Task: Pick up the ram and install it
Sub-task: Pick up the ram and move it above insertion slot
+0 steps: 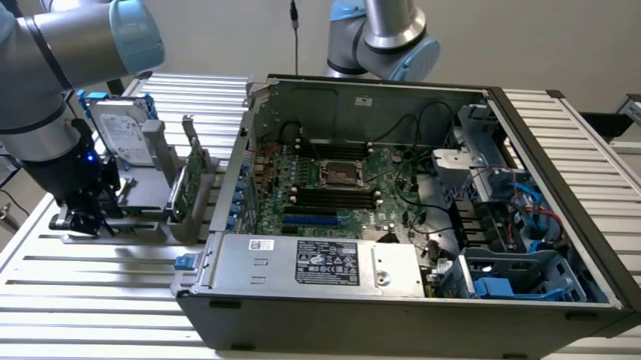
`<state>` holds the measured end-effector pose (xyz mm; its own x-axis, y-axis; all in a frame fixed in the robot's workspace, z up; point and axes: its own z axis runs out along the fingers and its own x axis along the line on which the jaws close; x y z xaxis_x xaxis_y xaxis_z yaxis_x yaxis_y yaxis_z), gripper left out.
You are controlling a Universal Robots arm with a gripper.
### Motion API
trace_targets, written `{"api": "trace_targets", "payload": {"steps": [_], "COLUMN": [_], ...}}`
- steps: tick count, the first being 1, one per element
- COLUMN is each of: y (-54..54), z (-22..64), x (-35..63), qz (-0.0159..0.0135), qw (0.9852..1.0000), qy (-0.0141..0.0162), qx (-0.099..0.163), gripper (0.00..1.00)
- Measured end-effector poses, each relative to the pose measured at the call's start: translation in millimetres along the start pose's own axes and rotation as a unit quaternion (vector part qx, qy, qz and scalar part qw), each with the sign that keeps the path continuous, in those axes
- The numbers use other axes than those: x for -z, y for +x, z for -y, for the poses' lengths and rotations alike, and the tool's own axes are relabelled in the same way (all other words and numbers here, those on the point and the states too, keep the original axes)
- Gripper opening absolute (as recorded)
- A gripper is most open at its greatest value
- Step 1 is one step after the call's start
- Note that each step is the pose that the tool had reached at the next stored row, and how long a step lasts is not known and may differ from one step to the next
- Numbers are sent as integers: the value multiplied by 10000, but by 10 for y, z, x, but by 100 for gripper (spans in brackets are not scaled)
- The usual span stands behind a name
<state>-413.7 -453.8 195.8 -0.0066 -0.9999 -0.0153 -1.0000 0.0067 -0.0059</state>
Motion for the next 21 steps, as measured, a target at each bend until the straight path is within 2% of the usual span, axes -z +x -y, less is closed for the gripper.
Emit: {"api": "trace_targets", "payload": {"steps": [7, 14, 16, 17, 18, 19, 20, 21], "y": [32, 33, 34, 33, 33, 33, 33, 33], "z": [0, 4, 8, 9, 12, 15, 19, 22], "x": [-1, -16, -18, -20, -21, -20, -19, -20], "qz": [10, 80, 92, 95, 96, 96, 95, 95], "qw": [10000, 10000, 10000, 10000, 10000, 10000, 10000, 9999], "qy": [-1, -3, -9, -13, -18, -24, -30, -33], "qx": [0, 1, 0, 0, 0, 0, 0, 0], "gripper": [42, 42, 34, 34, 27, 27, 21, 21]}}
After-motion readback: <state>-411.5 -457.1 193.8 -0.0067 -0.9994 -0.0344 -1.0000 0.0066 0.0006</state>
